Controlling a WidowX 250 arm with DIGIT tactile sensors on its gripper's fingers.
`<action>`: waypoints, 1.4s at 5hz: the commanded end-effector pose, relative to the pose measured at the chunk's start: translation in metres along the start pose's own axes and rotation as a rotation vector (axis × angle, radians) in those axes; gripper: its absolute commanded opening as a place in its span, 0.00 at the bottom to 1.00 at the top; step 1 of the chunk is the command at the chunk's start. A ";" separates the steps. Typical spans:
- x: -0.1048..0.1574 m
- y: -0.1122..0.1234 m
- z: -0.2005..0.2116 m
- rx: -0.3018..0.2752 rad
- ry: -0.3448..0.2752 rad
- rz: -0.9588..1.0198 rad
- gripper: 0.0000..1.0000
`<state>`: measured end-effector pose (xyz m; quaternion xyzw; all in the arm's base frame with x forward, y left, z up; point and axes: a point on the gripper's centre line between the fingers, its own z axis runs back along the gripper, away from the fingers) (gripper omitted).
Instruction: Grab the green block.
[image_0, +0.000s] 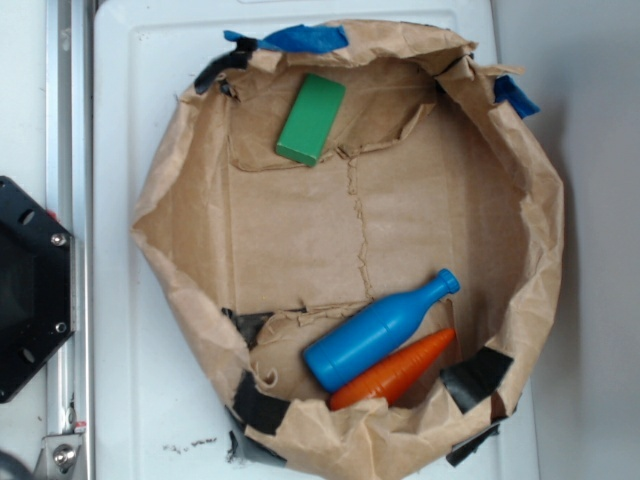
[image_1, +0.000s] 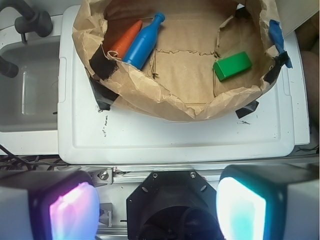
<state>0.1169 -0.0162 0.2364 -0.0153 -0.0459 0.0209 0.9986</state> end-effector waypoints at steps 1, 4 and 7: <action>0.000 0.000 0.000 0.000 0.000 0.000 1.00; 0.114 0.023 -0.053 0.001 -0.082 0.493 1.00; 0.132 0.088 -0.129 0.076 -0.181 0.717 1.00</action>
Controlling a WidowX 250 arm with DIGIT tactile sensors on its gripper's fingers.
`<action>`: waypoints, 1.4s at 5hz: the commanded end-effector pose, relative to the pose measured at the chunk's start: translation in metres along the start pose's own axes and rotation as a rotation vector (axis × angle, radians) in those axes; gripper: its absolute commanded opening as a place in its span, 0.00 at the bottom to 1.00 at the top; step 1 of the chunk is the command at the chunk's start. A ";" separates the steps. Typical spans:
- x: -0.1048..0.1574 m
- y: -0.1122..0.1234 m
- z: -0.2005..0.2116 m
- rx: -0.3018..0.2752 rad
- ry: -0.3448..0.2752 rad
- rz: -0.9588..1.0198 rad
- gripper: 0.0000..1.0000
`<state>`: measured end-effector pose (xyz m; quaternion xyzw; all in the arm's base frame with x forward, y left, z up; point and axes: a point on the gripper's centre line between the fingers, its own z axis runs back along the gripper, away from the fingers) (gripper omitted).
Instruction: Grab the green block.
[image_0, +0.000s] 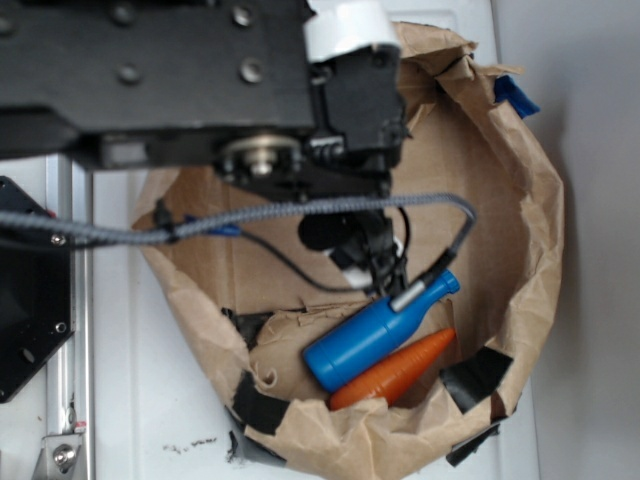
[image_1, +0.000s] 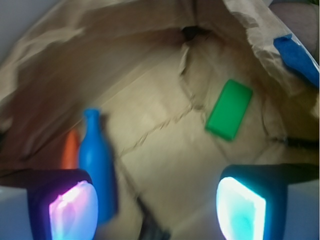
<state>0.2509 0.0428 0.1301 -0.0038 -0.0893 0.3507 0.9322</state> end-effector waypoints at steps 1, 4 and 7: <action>0.033 0.030 -0.035 0.039 -0.109 0.094 1.00; 0.037 0.059 -0.041 0.117 -0.107 0.155 1.00; 0.018 0.065 -0.057 0.127 -0.051 0.278 1.00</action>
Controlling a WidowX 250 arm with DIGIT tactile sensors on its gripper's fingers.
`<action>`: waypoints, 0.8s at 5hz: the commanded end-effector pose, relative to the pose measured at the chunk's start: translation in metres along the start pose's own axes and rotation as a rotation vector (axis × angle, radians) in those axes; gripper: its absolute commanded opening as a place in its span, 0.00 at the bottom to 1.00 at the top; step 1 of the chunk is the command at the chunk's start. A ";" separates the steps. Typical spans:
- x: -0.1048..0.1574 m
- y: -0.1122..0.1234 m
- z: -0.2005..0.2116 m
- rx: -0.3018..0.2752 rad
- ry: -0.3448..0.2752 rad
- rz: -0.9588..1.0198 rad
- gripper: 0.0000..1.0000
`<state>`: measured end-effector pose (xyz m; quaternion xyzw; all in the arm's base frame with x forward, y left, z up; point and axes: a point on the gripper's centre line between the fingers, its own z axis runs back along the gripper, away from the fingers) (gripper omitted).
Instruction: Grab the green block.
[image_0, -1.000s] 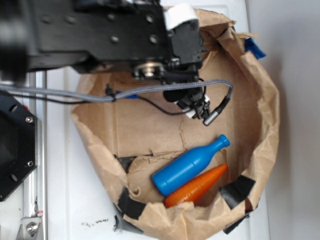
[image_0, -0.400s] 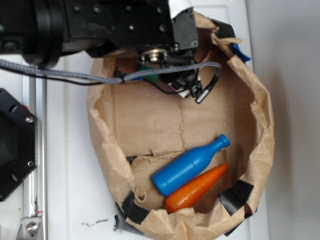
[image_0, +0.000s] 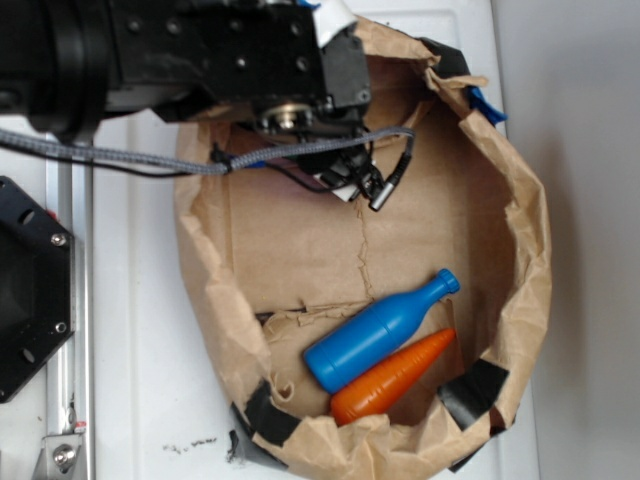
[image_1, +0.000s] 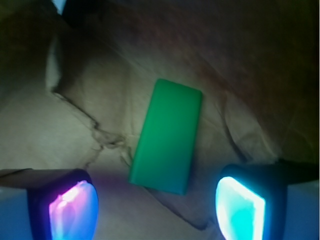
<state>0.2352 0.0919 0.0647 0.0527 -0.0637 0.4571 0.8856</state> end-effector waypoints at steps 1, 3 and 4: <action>0.013 0.013 0.000 -0.007 -0.055 0.079 1.00; 0.028 0.007 -0.013 0.002 -0.049 0.094 1.00; 0.030 0.004 -0.026 0.017 -0.041 0.053 1.00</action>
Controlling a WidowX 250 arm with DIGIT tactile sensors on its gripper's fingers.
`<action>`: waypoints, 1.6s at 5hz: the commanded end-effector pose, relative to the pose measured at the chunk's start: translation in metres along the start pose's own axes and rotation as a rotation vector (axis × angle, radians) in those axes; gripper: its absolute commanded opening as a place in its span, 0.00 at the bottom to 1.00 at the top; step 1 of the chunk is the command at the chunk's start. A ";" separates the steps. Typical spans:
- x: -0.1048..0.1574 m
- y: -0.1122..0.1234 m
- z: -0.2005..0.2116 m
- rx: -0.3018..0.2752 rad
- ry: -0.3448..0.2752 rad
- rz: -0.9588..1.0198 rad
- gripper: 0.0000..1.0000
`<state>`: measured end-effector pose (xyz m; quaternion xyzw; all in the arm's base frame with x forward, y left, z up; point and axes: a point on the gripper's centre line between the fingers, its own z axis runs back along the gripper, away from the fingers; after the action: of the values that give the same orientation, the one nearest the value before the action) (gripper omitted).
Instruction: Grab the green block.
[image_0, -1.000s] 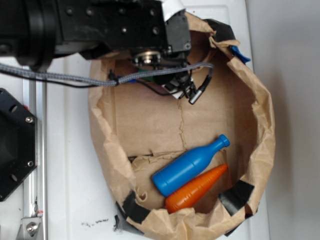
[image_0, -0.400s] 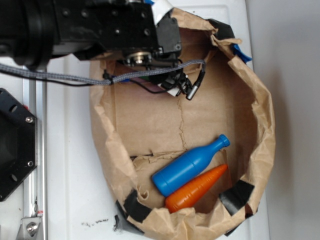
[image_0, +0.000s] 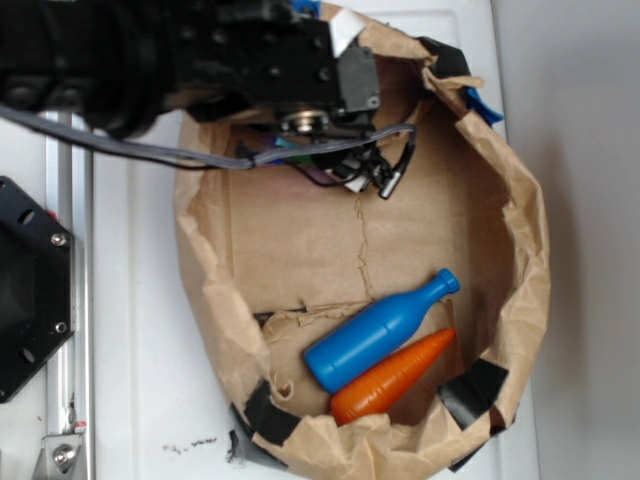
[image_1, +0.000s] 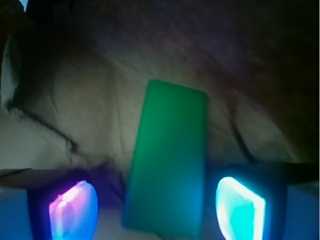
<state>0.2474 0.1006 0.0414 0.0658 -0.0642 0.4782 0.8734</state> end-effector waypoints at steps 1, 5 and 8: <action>0.021 0.007 -0.005 -0.004 -0.032 -0.012 1.00; 0.019 0.004 0.008 -0.018 -0.078 -0.042 0.00; -0.006 -0.022 0.099 -0.172 0.000 -0.497 0.00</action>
<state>0.2533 0.0553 0.1138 0.0068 -0.0472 0.2461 0.9681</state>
